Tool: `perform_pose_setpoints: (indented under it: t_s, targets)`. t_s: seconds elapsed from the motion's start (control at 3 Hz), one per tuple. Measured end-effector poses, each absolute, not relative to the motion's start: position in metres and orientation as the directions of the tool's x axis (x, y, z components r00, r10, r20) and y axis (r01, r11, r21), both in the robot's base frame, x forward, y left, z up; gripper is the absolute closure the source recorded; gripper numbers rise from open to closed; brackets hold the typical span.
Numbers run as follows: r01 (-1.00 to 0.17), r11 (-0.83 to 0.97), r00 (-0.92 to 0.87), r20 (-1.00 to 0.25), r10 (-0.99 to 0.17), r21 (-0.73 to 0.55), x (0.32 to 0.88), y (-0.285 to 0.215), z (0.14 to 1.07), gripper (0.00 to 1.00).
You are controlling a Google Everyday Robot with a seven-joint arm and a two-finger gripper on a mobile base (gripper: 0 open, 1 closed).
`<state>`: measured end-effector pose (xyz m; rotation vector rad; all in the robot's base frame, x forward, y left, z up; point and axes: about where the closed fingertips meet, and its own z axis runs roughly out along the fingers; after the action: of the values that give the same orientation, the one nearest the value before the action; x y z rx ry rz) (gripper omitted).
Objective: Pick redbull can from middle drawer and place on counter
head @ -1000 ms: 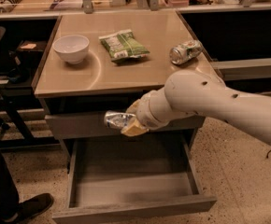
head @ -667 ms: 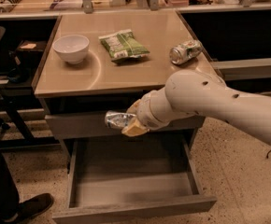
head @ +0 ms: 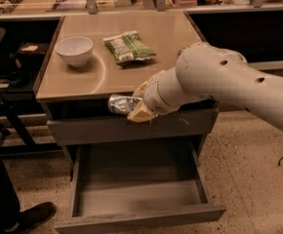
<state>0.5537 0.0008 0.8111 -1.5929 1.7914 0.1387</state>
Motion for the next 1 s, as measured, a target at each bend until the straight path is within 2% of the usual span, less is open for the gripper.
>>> perform_pose_setpoints:
  t_s: [0.33, 0.67, 1.0]
  targets:
    - [-0.893, 0.202, 0.063, -0.557, -0.828, -0.401, 0.574, 0.004, 0.837, 1.0]
    - [-0.896, 0.164, 0.105, -0.553, -0.826, -0.414, 0.63, 0.016, 0.862, 1.0]
    - [-0.893, 0.165, 0.108, -0.556, -0.824, -0.418, 0.631, 0.017, 0.866, 1.0]
